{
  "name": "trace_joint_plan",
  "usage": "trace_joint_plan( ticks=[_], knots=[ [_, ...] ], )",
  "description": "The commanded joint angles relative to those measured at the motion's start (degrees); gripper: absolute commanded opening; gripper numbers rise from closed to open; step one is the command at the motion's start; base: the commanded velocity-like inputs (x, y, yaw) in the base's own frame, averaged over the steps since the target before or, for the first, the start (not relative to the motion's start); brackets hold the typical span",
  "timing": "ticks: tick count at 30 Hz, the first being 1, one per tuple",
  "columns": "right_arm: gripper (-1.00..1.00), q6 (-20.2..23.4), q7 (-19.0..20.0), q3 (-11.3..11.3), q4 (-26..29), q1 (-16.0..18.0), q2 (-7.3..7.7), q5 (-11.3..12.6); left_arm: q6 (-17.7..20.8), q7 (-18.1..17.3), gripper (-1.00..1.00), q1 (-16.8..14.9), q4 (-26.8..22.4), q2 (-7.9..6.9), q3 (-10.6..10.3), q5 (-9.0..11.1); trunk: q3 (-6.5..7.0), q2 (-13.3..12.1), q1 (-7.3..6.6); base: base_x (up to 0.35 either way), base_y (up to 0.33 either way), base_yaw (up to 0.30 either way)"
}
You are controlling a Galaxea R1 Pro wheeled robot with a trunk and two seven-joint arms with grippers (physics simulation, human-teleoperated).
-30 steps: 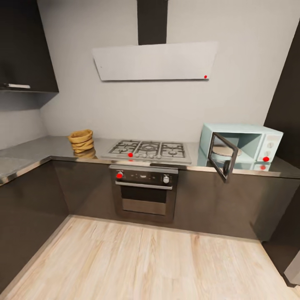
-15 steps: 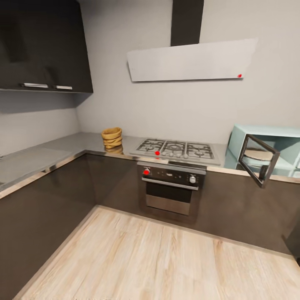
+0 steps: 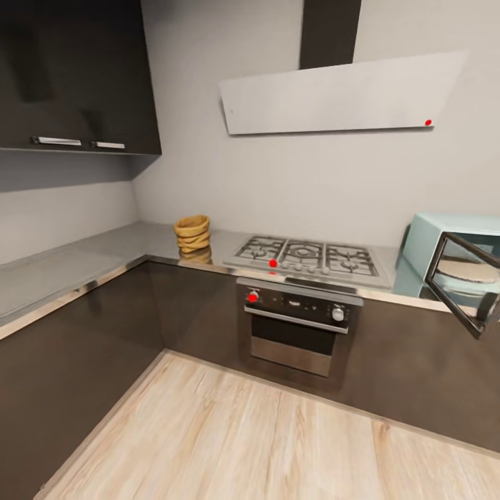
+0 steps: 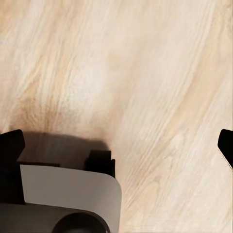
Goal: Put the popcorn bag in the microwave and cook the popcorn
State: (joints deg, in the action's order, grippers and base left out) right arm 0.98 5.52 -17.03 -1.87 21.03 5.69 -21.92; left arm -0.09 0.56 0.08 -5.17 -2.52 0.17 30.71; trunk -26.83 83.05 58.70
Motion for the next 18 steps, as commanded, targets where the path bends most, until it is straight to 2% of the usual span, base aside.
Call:
trace_joint_plan(
  ticks=[1,10,18],
  knots=[
    [1.00,0.2,0.0,-0.5,-0.1,0.1,0.04,-0.5,0.0,0.1,1.00,0.0,0.0,0.00,0.0,0.1,-0.05,0.0,0.03,0.323,0.000,0.000],
    [1.00,0.0,0.3,-0.3,-0.1,0.1,0.21,-0.5,-0.1,0.1,1.00,0.0,-0.1,0.06,0.0,0.1,-0.05,0.0,0.03,0.323,0.000,0.015],
    [1.00,-0.5,-0.2,-0.3,-0.1,0.1,0.09,-0.4,-0.1,0.1,1.00,0.0,-0.1,-0.03,0.0,0.1,-0.05,0.0,0.03,0.323,0.012,0.249]
  ],
)
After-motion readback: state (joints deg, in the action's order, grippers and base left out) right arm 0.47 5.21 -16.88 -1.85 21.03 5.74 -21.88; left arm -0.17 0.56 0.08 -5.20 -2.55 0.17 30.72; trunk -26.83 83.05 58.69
